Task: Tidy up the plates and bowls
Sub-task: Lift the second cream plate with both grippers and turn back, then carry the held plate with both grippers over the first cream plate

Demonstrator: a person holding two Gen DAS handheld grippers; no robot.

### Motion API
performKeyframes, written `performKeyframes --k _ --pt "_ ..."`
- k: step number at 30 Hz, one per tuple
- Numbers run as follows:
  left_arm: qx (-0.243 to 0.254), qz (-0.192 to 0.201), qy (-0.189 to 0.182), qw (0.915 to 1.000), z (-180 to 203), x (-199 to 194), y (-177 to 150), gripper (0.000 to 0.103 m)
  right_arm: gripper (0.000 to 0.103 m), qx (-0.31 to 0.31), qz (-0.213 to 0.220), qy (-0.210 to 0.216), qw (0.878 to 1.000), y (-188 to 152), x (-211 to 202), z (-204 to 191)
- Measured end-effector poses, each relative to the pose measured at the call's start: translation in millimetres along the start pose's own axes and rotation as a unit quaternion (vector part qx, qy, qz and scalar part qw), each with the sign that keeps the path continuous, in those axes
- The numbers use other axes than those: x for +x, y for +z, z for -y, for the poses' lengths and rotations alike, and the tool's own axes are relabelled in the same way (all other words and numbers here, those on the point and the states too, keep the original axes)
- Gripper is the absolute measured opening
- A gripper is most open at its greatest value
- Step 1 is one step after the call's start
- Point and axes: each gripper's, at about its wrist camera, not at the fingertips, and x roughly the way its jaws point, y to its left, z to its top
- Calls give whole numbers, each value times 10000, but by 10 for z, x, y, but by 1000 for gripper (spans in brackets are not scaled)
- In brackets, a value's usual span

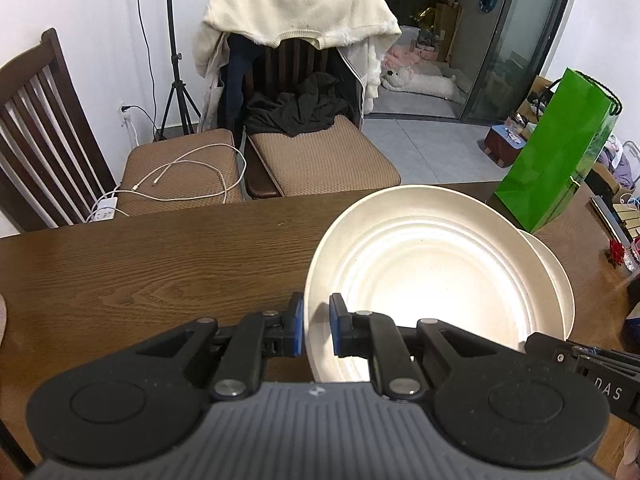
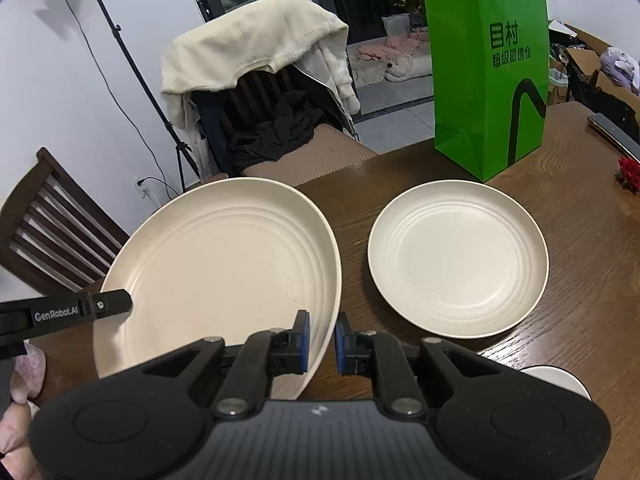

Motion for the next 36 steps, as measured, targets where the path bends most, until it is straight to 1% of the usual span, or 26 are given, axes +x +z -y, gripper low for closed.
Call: performKeyframes --k 14,25,36 --pt "-64 160 93 9998 -29 -387 -168 13 12 -80 43 139 9999 -140 -283 -112" --pt "-129 305 208 9992 -27 -759 -346 13 12 -192 140 270 9994 -292 -615 -166" --pt "-259 403 329 9983 -40 -1098 -606 13 12 -350 176 395 9985 -510 -928 -209"
